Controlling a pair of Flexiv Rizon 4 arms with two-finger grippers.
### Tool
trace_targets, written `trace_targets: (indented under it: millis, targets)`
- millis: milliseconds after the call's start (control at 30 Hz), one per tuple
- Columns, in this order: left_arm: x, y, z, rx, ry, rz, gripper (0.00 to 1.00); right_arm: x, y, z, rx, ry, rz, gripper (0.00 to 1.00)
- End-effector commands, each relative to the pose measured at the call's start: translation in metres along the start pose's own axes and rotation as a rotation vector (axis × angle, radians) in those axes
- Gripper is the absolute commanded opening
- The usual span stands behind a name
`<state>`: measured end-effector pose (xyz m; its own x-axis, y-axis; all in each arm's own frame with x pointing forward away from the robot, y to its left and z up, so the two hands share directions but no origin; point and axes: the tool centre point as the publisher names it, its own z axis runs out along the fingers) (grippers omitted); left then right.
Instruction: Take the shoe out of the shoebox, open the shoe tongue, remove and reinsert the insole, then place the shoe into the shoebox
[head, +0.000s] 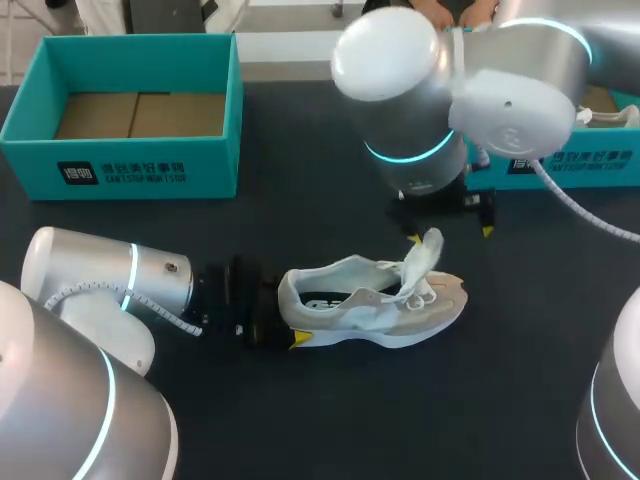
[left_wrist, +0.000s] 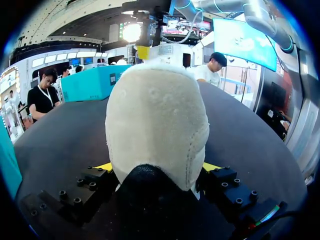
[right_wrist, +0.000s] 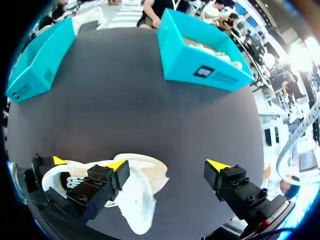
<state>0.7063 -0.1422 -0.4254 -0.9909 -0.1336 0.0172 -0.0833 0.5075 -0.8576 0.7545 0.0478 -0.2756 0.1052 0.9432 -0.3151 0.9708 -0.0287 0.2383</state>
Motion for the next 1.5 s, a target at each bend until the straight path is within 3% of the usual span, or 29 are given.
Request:
trace_targets:
  millis: [33,233,267,333,433,533,567,767,1233,1267,1300,1500]
  targets:
    - [-0.002,0.004,0.001,-0.004,-0.001,-0.001,0.0,0.006,0.01,-0.045,-0.065,0.019,-0.07,1.0]
    - [-0.002,0.004,0.001,-0.004,-0.001,-0.001,0.0,0.041,0.03,-0.08,-0.097,0.117,-0.367,1.0]
    - [-0.002,0.004,0.001,-0.004,-0.001,-0.001,0.0,0.049,0.034,-0.087,-0.096,0.137,-0.44,0.87]
    - [-0.002,0.004,0.001,-0.004,-0.001,-0.001,0.0,0.061,0.039,-0.097,-0.1,0.157,-0.536,0.5]
    - [-0.002,0.004,0.001,-0.004,-0.001,-0.001,0.0,0.077,0.045,-0.112,-0.103,0.175,-0.681,0.36]
    - [-0.002,0.004,0.001,-0.004,-0.001,-0.001,0.0,0.09,0.047,-0.123,-0.11,0.185,-0.83,0.06]
    - [-0.002,0.004,0.001,-0.004,-0.001,-0.001,0.0,0.093,0.046,-0.125,-0.114,0.196,-0.861,0.0]
    - [-0.002,0.004,0.001,-0.004,-0.001,-0.001,0.0,0.116,0.03,-0.143,-0.069,0.271,-1.099,0.0]
    - [-0.002,0.004,0.001,-0.004,-0.001,-0.001,0.0,0.116,0.03,-0.143,-0.069,0.271,-1.099,0.0]
    - [-0.002,0.004,0.001,-0.004,-0.001,-0.001,0.0,0.116,0.03,-0.143,-0.069,0.271,-1.099,0.05]
    - [-0.002,0.004,0.001,-0.004,-0.001,-0.001,0.0,0.116,0.03,-0.143,-0.069,0.271,-1.099,0.0]
    - [-0.002,0.004,0.001,-0.004,-0.001,-0.001,0.0,0.116,0.03,-0.143,-0.069,0.271,-1.099,0.0]
